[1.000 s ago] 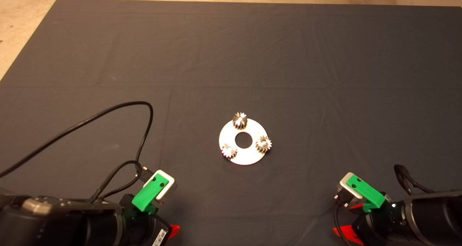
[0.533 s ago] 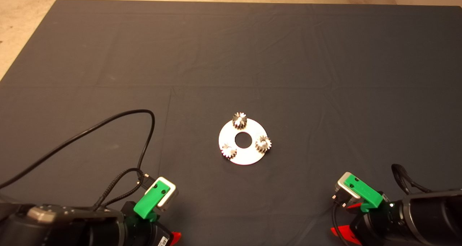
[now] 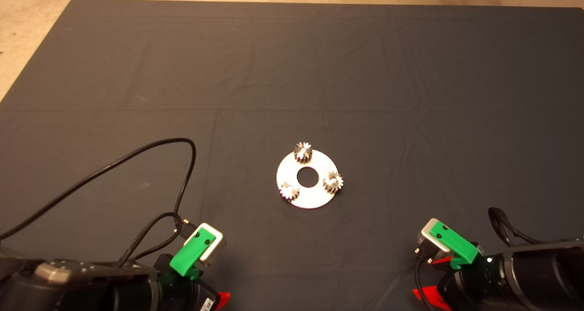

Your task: Install three planetary gears onto the carrier pins

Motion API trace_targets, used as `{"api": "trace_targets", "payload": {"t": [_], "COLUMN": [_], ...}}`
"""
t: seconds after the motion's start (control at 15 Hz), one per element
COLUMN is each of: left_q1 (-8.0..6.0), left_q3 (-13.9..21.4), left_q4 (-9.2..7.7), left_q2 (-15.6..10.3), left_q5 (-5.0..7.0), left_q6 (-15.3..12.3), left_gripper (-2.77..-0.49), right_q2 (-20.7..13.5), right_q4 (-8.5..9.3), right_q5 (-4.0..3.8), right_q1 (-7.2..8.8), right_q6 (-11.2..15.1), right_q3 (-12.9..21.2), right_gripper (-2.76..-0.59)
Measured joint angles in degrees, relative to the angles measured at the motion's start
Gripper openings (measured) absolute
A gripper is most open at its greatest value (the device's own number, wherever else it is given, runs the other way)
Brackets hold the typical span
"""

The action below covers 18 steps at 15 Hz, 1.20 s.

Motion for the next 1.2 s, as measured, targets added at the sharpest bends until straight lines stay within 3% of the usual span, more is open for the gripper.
{"api": "trace_targets", "payload": {"t": [0.93, 1.2], "left_q1": [0.0, 1.11], "left_q3": [0.0, 0.0], "left_q4": [1.37, 1.76], "left_q2": [0.0, 0.0], "left_q5": [-0.02, -0.02], "left_q6": [-0.1, -0.2], "left_gripper": [-1.8, -1.8], "right_q2": [0.0, -0.1], "right_q4": [0.0, 0.0], "right_q5": [0.0, 0.01], "right_q1": [0.0, 0.0], "right_q6": [0.0, 0.0], "right_q3": [0.0, 0.0], "right_gripper": [-1.62, -1.62]}}
